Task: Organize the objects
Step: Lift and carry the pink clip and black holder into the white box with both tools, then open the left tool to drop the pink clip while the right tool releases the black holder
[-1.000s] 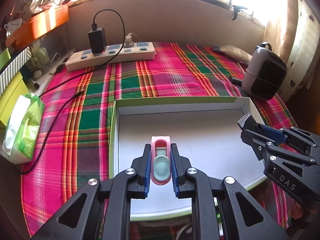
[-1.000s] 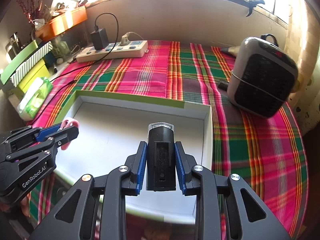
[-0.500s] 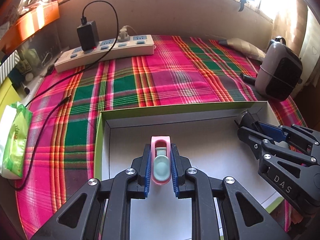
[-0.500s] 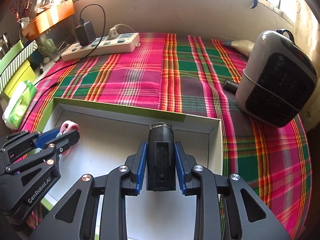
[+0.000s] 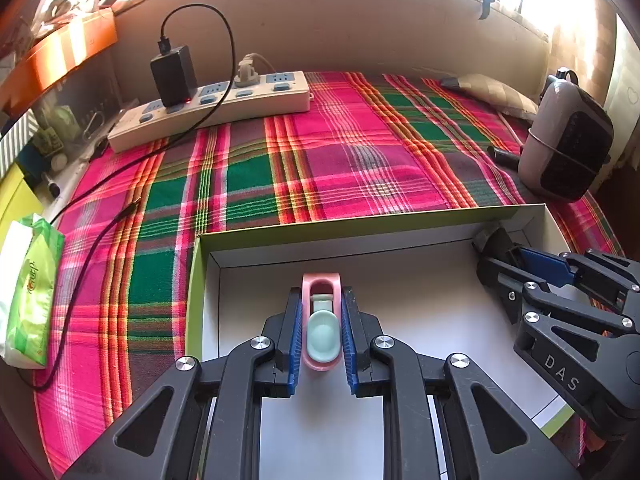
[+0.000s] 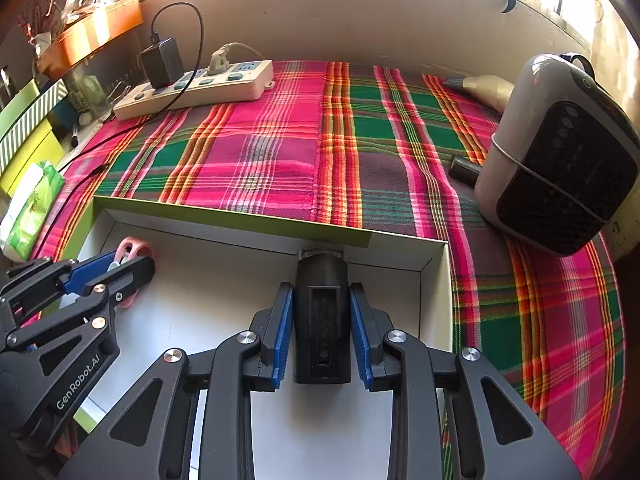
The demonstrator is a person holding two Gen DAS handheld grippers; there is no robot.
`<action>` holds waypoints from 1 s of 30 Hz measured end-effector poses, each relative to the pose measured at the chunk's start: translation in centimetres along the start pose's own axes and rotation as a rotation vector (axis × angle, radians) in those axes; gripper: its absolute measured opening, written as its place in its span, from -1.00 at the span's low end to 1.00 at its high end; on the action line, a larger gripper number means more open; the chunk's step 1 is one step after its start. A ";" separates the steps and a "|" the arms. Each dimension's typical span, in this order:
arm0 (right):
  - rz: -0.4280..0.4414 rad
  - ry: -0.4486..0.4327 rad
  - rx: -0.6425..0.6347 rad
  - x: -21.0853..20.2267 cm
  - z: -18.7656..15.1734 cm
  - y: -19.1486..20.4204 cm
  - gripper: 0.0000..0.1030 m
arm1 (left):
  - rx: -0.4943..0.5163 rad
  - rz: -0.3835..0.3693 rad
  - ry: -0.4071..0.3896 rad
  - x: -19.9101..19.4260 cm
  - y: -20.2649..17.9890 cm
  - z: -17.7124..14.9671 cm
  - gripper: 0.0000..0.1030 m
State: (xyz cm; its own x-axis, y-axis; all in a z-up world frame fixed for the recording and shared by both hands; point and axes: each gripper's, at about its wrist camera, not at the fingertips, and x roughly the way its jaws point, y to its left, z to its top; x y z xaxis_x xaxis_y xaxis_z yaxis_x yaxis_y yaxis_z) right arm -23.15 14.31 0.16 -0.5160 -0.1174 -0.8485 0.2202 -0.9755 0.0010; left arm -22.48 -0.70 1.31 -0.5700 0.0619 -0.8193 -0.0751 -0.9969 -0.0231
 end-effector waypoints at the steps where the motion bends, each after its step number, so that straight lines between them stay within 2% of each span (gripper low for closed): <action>1: -0.001 0.000 -0.002 0.0 0.0 0.0 -0.44 | 0.000 0.002 -0.001 0.0 0.0 0.0 -0.69; 13: -0.003 -0.005 0.014 0.1 0.1 -0.1 -0.44 | 0.007 0.001 0.005 0.0 -0.2 0.1 -0.47; 19: 0.002 -0.016 0.025 -0.4 -0.2 -0.4 -0.18 | 0.000 0.002 -0.003 -0.5 -0.1 -0.1 -0.34; 21: -0.004 -0.027 0.023 -0.9 -0.3 -0.4 -0.08 | -0.004 -0.001 -0.018 -1.1 0.0 -0.3 -0.34; 25: -0.003 -0.057 0.024 -2.2 -0.9 -0.4 -0.07 | -0.003 0.001 -0.074 -3.0 0.1 -1.0 -0.33; 30: -0.008 -0.112 0.017 -4.3 -2.2 -0.3 -0.07 | -0.009 -0.037 -0.166 -6.3 0.2 -2.0 -0.33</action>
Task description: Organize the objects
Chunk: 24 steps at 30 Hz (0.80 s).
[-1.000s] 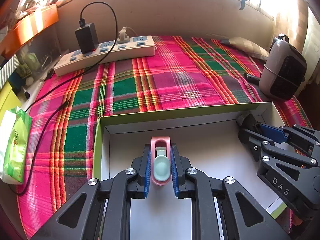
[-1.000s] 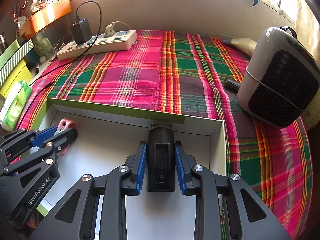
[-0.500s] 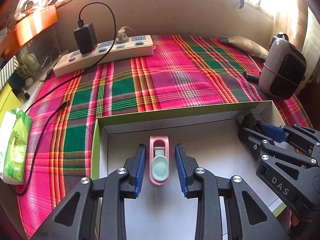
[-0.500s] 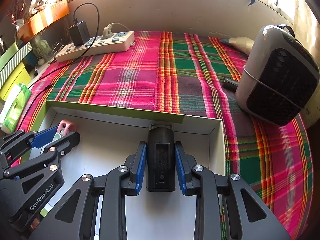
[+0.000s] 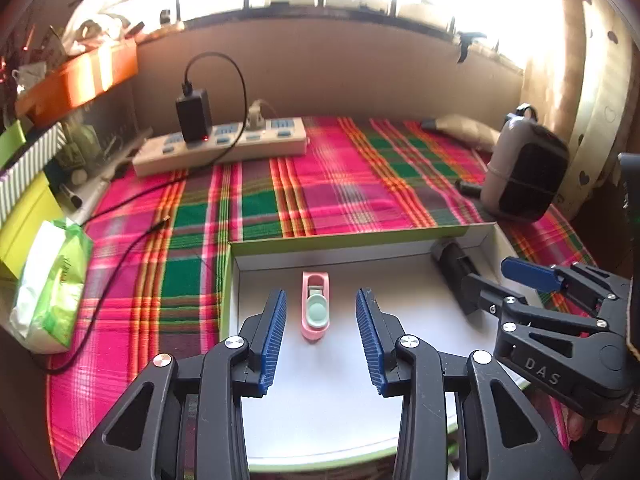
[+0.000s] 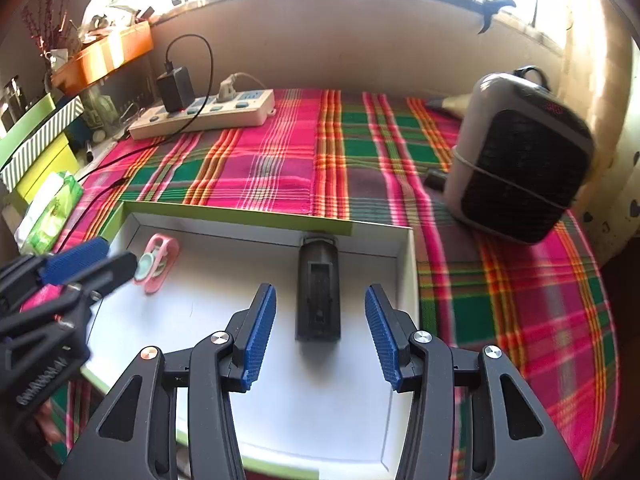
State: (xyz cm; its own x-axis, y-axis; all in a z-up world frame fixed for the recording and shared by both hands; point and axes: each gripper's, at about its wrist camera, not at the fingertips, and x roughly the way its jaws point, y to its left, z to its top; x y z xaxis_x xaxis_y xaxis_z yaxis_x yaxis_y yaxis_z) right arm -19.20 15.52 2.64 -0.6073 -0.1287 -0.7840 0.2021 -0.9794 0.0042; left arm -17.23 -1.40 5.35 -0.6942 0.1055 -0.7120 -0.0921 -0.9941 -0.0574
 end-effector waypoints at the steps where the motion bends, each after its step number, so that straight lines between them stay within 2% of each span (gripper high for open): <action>1: -0.003 -0.008 -0.001 -0.3 -0.2 0.0 -0.07 | 0.002 -0.007 -0.017 -0.6 0.0 -0.1 -0.33; 9: -0.011 -0.090 -0.003 -3.8 -1.7 0.1 -0.07 | 0.034 -0.044 -0.155 -5.7 -1.2 -1.2 -0.33; 12: -0.012 -0.109 -0.002 -4.8 -2.3 0.2 -0.07 | 0.055 -0.033 -0.196 -7.2 -1.7 -1.7 -0.33; 18: -0.016 -0.129 0.006 -6.4 -3.7 0.2 -0.07 | 0.086 -0.041 -0.236 -9.3 -2.6 -2.7 -0.33; 24: -0.012 -0.135 0.002 -7.5 -4.8 0.6 -0.07 | 0.094 -0.040 -0.226 -9.9 -2.9 -3.8 -0.33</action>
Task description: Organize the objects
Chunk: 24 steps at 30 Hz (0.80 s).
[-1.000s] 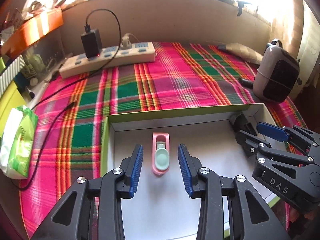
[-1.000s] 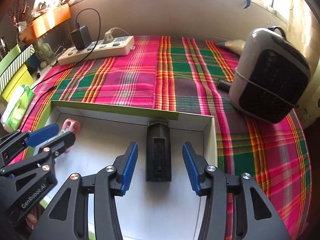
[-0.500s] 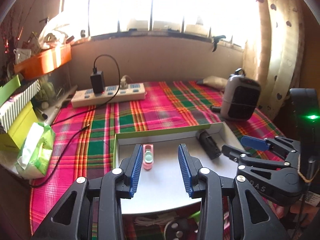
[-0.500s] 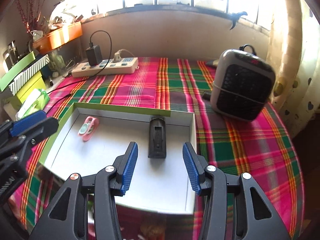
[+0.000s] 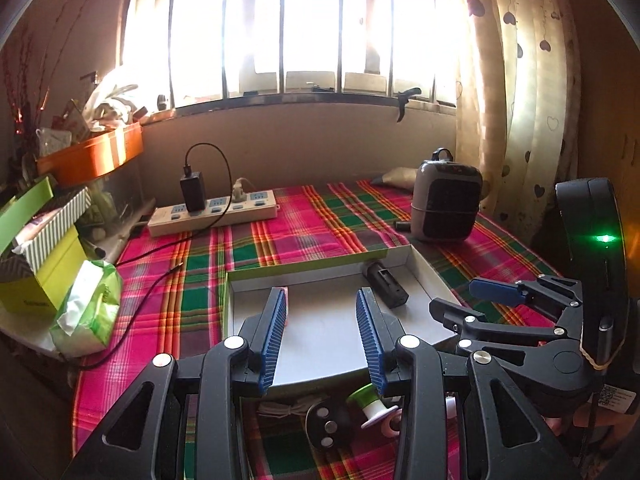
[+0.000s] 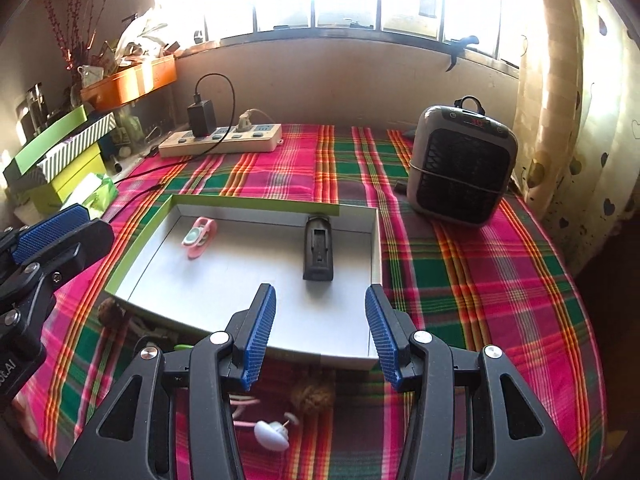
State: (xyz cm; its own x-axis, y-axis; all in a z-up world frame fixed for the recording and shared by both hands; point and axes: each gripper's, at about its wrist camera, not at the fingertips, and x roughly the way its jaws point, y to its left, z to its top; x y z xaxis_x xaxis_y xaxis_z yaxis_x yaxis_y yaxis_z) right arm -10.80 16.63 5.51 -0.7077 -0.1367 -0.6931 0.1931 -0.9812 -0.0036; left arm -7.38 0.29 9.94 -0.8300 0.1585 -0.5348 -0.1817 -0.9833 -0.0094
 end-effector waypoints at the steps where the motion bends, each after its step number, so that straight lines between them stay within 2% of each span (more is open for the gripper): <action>1: 0.001 -0.003 0.001 -0.2 -0.1 0.0 -0.07 | -0.001 0.001 0.003 -0.1 0.0 -0.2 -0.33; 24: 0.042 0.002 -0.001 -3.1 -4.5 1.6 -0.07 | -0.014 0.104 0.094 -2.3 0.8 -5.4 -0.32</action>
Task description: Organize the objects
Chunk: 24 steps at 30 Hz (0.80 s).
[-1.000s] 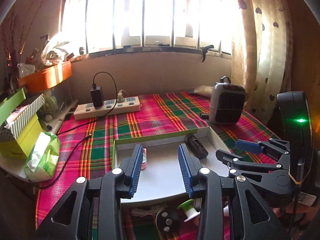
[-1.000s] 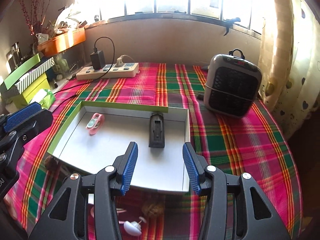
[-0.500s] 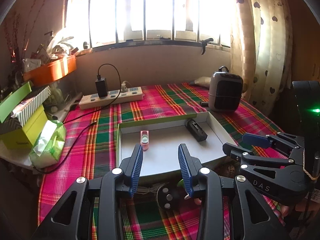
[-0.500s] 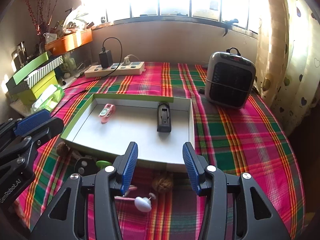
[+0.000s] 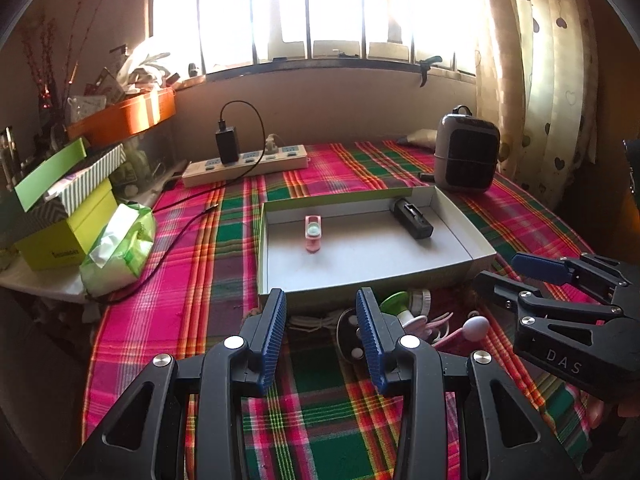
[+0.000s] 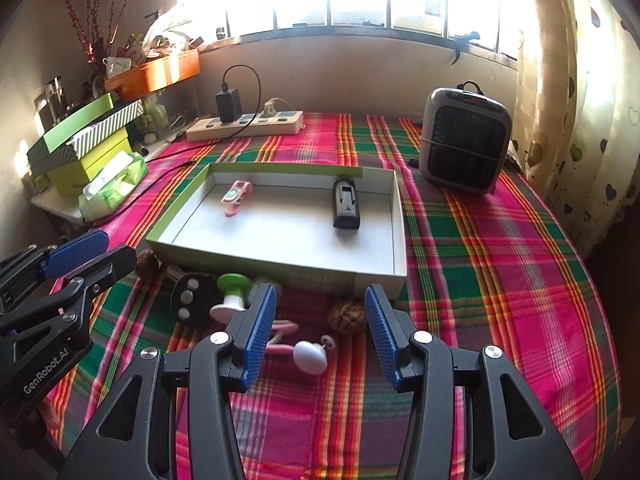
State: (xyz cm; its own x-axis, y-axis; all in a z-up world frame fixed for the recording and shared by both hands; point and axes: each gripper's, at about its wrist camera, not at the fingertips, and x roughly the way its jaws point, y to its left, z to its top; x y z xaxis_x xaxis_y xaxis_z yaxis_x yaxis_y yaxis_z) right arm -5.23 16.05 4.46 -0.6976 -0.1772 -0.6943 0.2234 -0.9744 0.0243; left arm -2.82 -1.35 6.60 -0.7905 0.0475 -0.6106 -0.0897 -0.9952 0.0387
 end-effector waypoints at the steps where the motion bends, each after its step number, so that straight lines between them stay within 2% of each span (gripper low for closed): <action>1: 0.001 0.003 0.000 -0.1 -0.3 0.0 -0.07 | -0.003 0.002 0.008 0.1 0.1 -0.2 -0.32; 9: 0.007 0.025 0.010 -0.2 -2.0 -0.3 -0.07 | -0.027 0.009 0.074 0.6 1.2 -2.7 -0.32; 24: 0.010 0.081 0.046 0.6 -4.3 -1.6 -0.04 | -0.070 -0.033 0.133 1.3 3.0 -5.1 -0.25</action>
State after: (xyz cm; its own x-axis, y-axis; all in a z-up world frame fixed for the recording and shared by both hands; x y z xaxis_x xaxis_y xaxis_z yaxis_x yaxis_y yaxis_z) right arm -3.08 18.07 0.89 -0.6374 -0.1770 -0.7499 0.1973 -0.9783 0.0632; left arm -1.08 -4.70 1.90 -0.7002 0.0732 -0.7102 -0.0679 -0.9971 -0.0359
